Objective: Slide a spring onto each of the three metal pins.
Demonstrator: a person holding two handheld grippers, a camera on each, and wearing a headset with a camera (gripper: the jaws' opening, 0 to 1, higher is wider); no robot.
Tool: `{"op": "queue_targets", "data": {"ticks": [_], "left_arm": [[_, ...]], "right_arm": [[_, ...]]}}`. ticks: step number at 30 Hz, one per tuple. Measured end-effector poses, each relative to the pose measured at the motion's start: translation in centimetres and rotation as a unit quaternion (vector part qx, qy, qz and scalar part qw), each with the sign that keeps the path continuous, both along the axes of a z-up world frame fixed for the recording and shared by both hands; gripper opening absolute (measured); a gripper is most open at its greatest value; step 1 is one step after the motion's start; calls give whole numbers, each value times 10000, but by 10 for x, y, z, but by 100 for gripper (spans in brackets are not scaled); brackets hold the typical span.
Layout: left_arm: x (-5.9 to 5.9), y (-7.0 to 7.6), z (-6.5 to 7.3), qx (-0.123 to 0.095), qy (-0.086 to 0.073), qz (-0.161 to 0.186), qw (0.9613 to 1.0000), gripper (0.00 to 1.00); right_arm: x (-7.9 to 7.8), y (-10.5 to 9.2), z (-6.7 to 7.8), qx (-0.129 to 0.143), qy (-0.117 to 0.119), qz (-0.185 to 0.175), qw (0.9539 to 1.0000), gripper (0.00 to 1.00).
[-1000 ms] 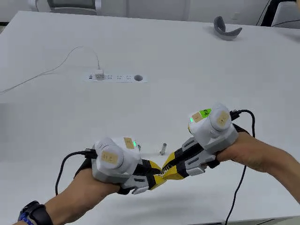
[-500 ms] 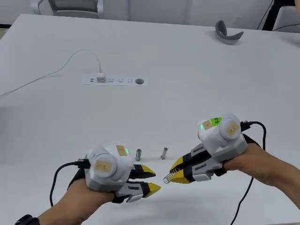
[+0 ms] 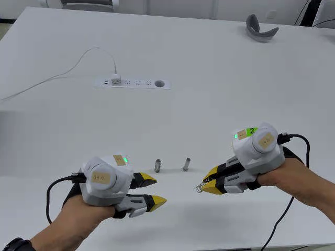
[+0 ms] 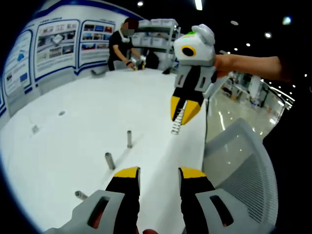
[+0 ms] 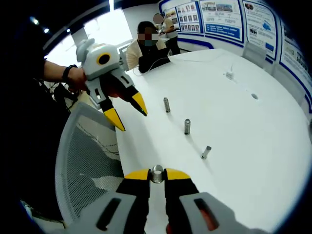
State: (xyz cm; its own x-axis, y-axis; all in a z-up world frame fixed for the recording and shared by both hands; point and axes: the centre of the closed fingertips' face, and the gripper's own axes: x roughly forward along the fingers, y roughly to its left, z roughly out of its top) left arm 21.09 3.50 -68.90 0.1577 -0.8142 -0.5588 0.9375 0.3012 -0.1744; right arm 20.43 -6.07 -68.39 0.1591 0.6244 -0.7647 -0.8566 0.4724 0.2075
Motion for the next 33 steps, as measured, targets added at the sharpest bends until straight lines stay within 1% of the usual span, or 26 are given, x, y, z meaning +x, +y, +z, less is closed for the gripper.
{"op": "queue_targets", "data": {"ticks": [3,7,11,20,23,26,31,33], "left_arm": [[4,9,-2,35,17,147,9999,34],[8,19,-3,55,46,282,9996,35],[13,29,-4,71,53,445,9990,36],[22,51,-4,126,14,791,9968,41],[25,59,-6,141,22,921,9956,44],[28,68,-7,164,46,1078,9940,47],[32,80,-9,136,185,1370,9903,54],[33,86,-10,156,181,1446,9892,55]], "right_arm": [[5,-5,-4,-43,70,-170,9998,12],[11,-10,-11,-152,82,-271,9995,12],[18,-12,-17,-186,90,-363,9991,12],[35,-19,-26,-443,12,-383,9983,12],[40,-19,-27,-504,-81,-296,9983,12],[46,-19,-30,-571,-90,-259,9980,12],[56,-17,-31,-654,-126,-223,9975,12],[60,-17,-31,-681,-142,-209,9974,12]]}}
